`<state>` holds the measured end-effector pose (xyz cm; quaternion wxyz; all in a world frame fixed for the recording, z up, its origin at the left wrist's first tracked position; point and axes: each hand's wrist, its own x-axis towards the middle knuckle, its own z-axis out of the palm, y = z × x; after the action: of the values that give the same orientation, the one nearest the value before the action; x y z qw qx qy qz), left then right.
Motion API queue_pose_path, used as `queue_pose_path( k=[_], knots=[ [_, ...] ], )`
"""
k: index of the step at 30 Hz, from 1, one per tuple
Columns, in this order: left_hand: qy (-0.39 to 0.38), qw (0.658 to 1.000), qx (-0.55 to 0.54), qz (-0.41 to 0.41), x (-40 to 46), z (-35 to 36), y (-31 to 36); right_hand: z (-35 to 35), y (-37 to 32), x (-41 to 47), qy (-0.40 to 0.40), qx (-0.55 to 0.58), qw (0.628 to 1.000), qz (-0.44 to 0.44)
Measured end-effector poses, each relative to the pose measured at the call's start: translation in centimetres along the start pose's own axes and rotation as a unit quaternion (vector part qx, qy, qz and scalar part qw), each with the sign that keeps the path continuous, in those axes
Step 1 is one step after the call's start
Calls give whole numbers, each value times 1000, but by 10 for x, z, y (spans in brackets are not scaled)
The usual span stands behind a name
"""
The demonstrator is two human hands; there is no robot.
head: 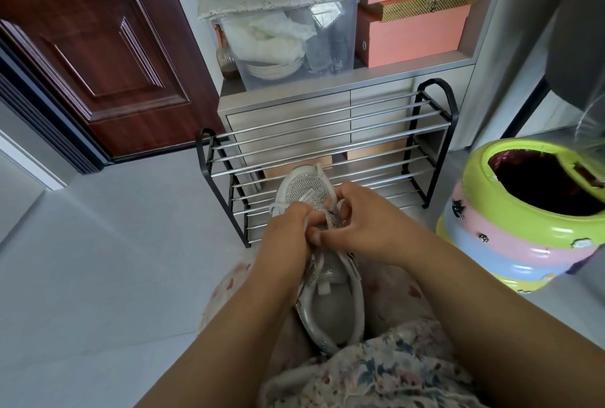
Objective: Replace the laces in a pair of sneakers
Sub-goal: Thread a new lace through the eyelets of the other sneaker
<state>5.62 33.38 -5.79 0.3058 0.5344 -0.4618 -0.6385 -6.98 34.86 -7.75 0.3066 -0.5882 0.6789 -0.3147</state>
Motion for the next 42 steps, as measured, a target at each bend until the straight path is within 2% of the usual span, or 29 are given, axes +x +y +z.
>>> queue_pose_path(
  k=[6, 7, 9, 10, 13, 15, 19, 25, 31, 42],
  knots=[
    [7, 993, 111, 45, 9, -3, -2, -4, 0, -1, -17, -71, 997, -7],
    [12, 983, 169, 69, 12, -5, -3, -6, 1, 0, -27, -75, 997, -2],
    [18, 941, 315, 125, 17, -7, -7, -9, 5, 0, -26, -72, 997, 3],
    [37, 929, 342, 138, 20, -8, -11, -10, 6, 0, -21, -63, 998, 2],
    [89, 939, 299, 145, 21, -9, -20, -11, 7, 0, -26, -27, 999, 4],
    [108, 922, 335, 161, 21, -6, -26, -10, 11, 0, -24, -3, 1000, 15],
    [120, 915, 343, 177, 24, -2, -32, -11, 16, 2, -40, 93, 994, 40],
    [124, 915, 344, 172, 30, 1, -36, -13, 21, 5, -78, 153, 983, 67],
    [111, 925, 325, 164, 38, 1, -38, -13, 24, 6, -75, 205, 973, 76],
    [80, 929, 317, 171, 40, -1, -39, -13, 26, 6, -71, 203, 972, 90]
  ],
)
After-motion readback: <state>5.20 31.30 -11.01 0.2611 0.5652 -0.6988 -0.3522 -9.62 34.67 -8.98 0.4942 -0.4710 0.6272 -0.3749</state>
